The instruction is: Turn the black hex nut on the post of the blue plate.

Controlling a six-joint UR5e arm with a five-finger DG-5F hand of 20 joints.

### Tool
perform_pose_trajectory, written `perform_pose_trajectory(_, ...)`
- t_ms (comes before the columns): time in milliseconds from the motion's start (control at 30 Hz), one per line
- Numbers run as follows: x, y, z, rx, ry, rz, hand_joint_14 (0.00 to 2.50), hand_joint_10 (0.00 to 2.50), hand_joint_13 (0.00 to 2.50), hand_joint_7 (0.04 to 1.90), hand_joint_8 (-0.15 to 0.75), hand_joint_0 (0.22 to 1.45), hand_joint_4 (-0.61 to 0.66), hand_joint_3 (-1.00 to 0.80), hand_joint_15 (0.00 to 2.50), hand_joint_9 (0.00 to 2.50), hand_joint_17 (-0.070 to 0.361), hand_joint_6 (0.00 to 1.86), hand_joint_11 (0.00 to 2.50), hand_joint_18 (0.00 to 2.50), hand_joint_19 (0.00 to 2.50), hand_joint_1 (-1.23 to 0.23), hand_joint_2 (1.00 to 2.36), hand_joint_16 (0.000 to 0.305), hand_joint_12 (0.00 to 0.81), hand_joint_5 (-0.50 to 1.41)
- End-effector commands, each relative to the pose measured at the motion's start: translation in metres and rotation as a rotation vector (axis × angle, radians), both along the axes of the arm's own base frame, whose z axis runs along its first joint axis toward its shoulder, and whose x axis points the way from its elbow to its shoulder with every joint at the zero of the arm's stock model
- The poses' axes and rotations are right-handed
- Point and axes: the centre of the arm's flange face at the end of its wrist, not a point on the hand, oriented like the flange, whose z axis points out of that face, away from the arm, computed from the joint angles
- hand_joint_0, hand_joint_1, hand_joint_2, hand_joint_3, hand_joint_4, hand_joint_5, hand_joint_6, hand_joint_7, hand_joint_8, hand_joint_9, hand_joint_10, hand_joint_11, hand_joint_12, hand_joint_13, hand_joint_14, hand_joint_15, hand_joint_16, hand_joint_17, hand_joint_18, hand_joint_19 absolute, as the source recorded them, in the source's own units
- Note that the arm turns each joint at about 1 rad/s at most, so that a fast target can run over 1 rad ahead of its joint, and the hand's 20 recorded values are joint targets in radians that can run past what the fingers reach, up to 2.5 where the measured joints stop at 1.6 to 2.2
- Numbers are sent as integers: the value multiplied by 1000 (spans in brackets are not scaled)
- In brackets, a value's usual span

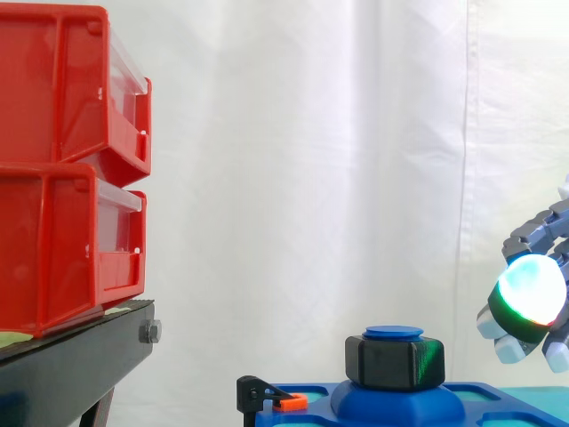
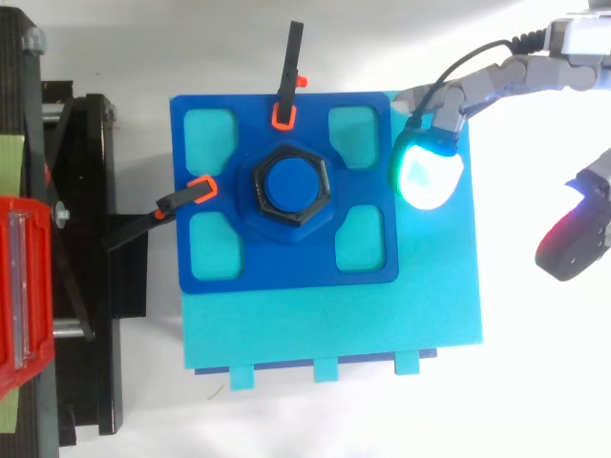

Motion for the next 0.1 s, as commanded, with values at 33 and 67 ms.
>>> perform_pose_trajectory(33, 0, 0, 0, 0, 0, 1, 4, 0, 263, 820, 294, 462, 277, -500, 107, 324, 124, 503, 29, 295, 353, -578, 1000, 55, 387, -236)
perform_pose_trajectory(67, 0, 0, 0, 0, 0, 1, 4, 0, 263, 822, 295, 462, 277, -500, 110, 324, 124, 503, 37, 295, 353, -578, 1000, 55, 387, -236)
